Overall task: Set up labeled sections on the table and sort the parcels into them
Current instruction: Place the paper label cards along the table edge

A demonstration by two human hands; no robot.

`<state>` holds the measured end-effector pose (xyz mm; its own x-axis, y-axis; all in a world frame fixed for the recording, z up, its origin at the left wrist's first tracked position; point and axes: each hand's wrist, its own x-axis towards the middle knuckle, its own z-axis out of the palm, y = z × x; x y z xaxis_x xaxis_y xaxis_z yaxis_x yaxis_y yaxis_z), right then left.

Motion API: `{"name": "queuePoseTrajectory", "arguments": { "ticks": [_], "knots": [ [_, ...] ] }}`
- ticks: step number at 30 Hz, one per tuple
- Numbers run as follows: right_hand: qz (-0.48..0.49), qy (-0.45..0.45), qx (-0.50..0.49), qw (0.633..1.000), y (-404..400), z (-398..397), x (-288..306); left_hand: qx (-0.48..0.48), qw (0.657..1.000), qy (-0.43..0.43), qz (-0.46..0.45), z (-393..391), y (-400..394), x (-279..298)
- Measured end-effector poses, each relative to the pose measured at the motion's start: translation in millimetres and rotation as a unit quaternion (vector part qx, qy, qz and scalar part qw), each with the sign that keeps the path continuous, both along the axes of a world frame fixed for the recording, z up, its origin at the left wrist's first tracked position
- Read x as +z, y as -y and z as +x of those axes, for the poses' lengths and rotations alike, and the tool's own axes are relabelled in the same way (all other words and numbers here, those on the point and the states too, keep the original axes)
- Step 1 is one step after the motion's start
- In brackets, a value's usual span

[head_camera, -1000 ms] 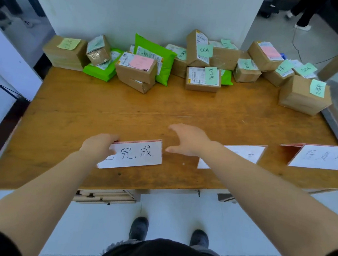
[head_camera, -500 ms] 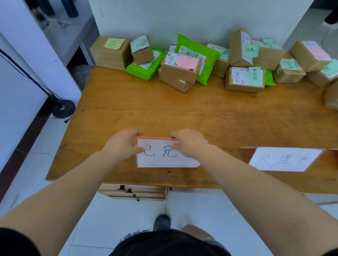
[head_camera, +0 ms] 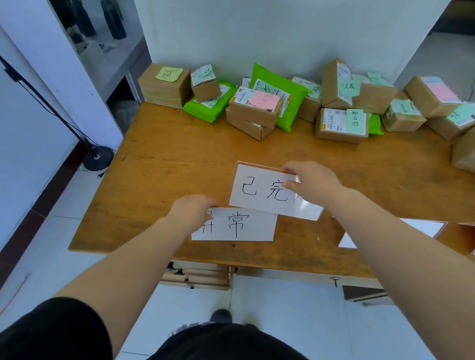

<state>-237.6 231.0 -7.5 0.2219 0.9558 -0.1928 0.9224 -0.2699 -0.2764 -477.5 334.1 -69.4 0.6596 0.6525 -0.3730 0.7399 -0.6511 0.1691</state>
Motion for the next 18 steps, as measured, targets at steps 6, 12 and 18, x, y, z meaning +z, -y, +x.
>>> {"name": "queuePoseTrajectory", "arguments": {
  "ticks": [6,12,18],
  "knots": [
    [0.0,-0.003,-0.012,1.0,-2.0,-14.0,-7.3,0.022,0.999,0.0,0.043,-19.7,-17.6,4.0],
    [-0.008,-0.008,-0.008,1.0,-22.8,-47.2,-12.5,0.063,0.997,0.011,0.033,-85.1,-58.9,12.3],
    [-0.025,0.002,-0.016,1.0,-47.1,-89.5,-24.5,0.107,0.994,0.013,0.009,-146.8,-99.3,8.8]
  ]
}}
